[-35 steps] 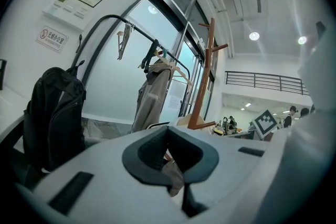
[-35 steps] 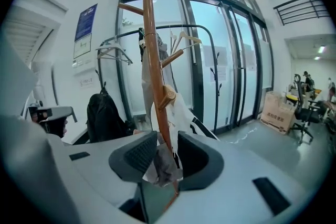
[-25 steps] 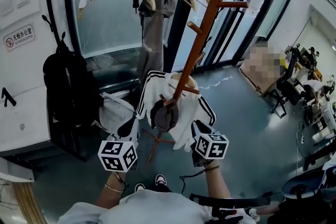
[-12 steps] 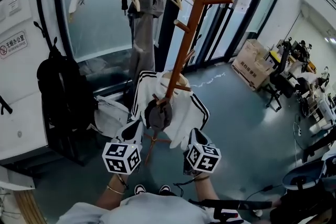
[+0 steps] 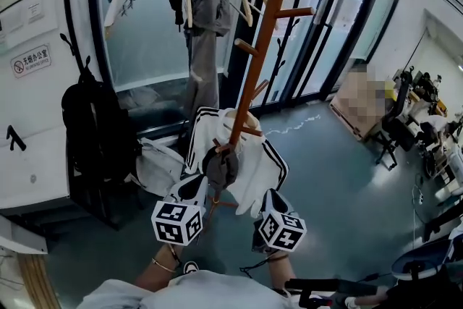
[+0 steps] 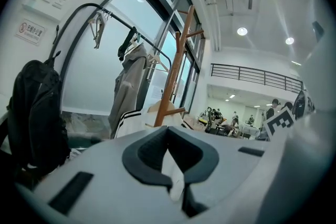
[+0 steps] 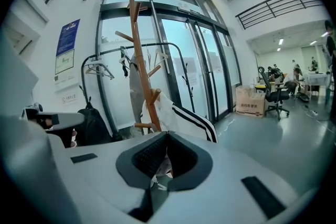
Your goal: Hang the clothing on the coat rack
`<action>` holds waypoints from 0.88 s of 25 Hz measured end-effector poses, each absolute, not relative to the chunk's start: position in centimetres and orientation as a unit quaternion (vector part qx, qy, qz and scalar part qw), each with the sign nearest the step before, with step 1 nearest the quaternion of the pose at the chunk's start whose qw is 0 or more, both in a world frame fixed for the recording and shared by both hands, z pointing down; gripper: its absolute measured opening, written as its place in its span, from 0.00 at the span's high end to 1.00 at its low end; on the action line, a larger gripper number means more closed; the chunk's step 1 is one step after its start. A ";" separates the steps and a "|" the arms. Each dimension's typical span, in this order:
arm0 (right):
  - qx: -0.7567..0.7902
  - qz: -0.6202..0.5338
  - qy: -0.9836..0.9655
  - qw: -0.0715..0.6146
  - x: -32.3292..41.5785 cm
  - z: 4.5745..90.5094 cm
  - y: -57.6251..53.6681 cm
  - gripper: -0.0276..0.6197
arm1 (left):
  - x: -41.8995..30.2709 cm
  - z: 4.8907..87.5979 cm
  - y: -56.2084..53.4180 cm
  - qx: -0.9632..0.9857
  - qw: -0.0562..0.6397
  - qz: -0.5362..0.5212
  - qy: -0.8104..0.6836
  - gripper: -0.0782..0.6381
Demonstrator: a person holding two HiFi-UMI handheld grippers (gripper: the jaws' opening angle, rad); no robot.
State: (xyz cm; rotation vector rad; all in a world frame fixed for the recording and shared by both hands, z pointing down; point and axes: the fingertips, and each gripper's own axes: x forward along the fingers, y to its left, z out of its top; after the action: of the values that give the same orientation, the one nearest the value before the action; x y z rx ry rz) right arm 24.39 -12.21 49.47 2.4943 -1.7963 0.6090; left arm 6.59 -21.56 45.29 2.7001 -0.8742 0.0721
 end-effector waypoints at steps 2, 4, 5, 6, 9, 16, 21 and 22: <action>0.790 0.196 -0.580 0.004 24.6 49.6 -11.9 0.92 | 7.2 44.9 -21.0 0.940 0.146 0.023 -0.306 0.88; 0.785 0.196 -0.588 0.007 24.7 49.6 -11.9 0.92 | 7.7 44.6 -20.4 0.940 0.141 0.021 -0.309 0.88; 0.782 0.196 -0.592 0.010 24.8 49.7 -11.9 0.92 | 7.8 44.6 -20.2 0.940 0.141 0.021 -0.311 0.88; 0.779 0.195 -0.596 0.014 24.8 49.6 -11.9 0.92 | 8.0 44.8 -20.0 0.938 0.142 0.023 -0.314 0.88; 0.773 0.189 -0.606 0.020 24.8 49.2 -11.6 0.92 | 8.3 45.4 -19.2 0.936 0.149 0.030 -0.318 0.88; 0.764 0.188 -0.617 0.022 24.8 49.7 -11.1 0.92 | 8.2 45.7 -18.3 0.931 0.149 0.031 -0.330 0.88; 0.758 0.180 -0.625 0.041 24.4 49.7 -11.0 0.92 | 8.0 45.8 -18.0 0.929 0.150 0.033 -0.337 0.88; 0.758 0.182 -0.625 0.040 24.5 49.8 -11.0 0.92 | 7.9 45.7 -17.9 0.928 0.151 0.032 -0.338 0.88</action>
State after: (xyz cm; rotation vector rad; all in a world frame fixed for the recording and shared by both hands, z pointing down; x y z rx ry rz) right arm 24.47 -10.98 49.76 2.3229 -1.9147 0.5582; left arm 7.93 -17.93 45.74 2.6666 -0.9706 0.0919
